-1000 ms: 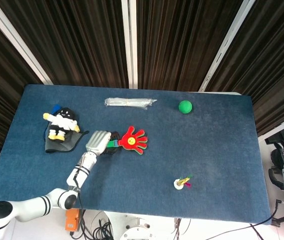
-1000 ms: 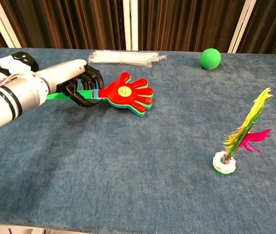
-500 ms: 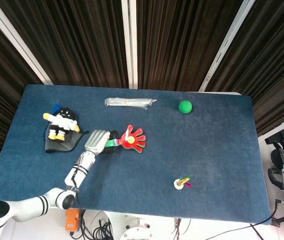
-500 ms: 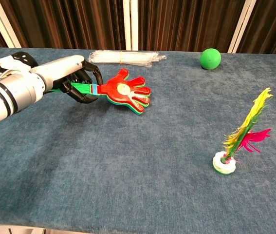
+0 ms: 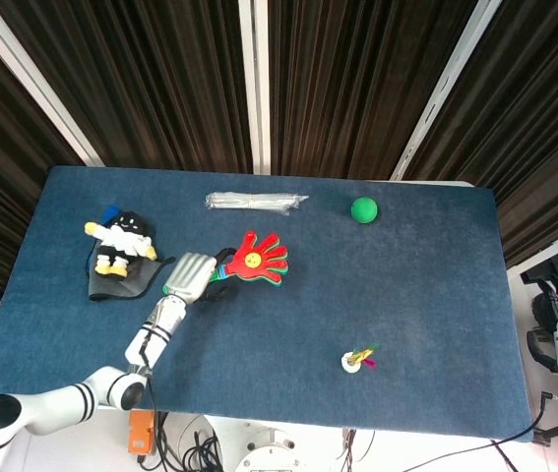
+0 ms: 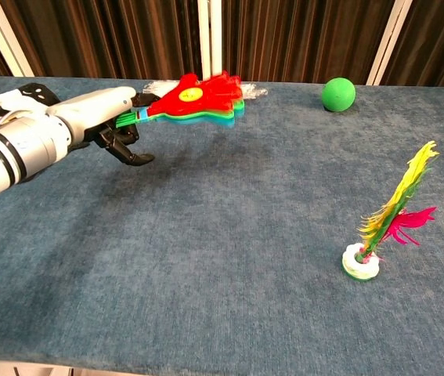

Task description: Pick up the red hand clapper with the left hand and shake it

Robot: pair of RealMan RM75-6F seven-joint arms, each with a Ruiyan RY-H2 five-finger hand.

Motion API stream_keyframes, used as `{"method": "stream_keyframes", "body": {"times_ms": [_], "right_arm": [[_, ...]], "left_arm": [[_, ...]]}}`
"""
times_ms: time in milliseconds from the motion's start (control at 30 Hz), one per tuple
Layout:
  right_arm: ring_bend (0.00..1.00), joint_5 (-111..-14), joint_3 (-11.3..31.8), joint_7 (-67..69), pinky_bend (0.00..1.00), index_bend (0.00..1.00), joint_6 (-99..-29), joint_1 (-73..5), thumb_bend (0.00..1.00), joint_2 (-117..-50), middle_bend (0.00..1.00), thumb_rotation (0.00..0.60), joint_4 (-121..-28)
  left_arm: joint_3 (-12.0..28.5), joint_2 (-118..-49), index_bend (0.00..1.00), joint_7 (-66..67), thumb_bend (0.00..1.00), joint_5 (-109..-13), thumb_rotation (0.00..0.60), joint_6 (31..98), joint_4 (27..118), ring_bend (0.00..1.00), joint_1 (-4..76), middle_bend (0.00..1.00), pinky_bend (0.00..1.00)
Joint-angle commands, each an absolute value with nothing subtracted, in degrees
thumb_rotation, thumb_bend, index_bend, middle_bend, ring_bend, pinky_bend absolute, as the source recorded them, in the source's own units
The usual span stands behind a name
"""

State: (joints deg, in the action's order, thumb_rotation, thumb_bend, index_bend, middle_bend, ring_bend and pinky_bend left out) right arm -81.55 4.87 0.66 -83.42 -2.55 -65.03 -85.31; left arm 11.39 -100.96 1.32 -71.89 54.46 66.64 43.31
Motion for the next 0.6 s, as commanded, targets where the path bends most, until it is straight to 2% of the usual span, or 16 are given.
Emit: {"method": "stream_keyframes", "body": {"times_ms": [33, 100, 133, 333, 400, 600], "right_arm": [[0.00, -81.4, 4.8, 0.5, 0.00, 0.00, -83.2, -2.6, 0.33, -65.0, 0.00, 0.600, -85.4], [0.00, -81.4, 4.7, 0.4, 0.00, 0.00, -83.1, -2.6, 0.33, -64.9, 0.00, 0.600, -85.5], [0.00, -81.4, 4.7, 0.4, 0.00, 0.00, -83.0, -2.6, 0.33, -64.9, 0.00, 0.600, -85.5], [0.00, -81.1, 4.7, 0.2, 0.00, 0.00, -82.7, -2.7, 0.33, -64.9, 0.00, 0.600, -85.6], [0.00, -81.0, 4.7, 0.2, 0.00, 0.00, -82.5, -2.8, 0.33, -65.0, 0.00, 0.600, -85.6], [0.00, -80.9, 4.7, -0.3, 0.00, 0.00, -82.2, -2.9, 0.33, -64.9, 0.00, 0.600, -85.9]], "left_arm": [[11.0, -101.7, 0.41, -0.4, 0.27, -73.4, 0.600, 55.8, 65.2, 1.00, 43.0, 1.00, 1.00], [10.9, -101.8, 0.62, -1.4, 0.27, -73.7, 0.600, 56.0, 64.8, 1.00, 42.8, 1.00, 1.00], [10.9, -101.9, 0.69, -1.8, 0.27, -73.9, 0.600, 56.2, 64.7, 1.00, 42.8, 1.00, 1.00], [10.8, -102.1, 0.97, -3.5, 0.25, -74.8, 0.600, 56.8, 64.0, 1.00, 42.5, 1.00, 1.00], [10.8, -102.1, 1.00, -4.9, 0.25, -75.1, 0.600, 56.9, 63.9, 1.00, 42.5, 1.00, 1.00], [11.2, -100.1, 1.00, -8.4, 0.28, -73.5, 0.600, 52.9, 66.5, 1.00, 42.7, 1.00, 1.00]]}}
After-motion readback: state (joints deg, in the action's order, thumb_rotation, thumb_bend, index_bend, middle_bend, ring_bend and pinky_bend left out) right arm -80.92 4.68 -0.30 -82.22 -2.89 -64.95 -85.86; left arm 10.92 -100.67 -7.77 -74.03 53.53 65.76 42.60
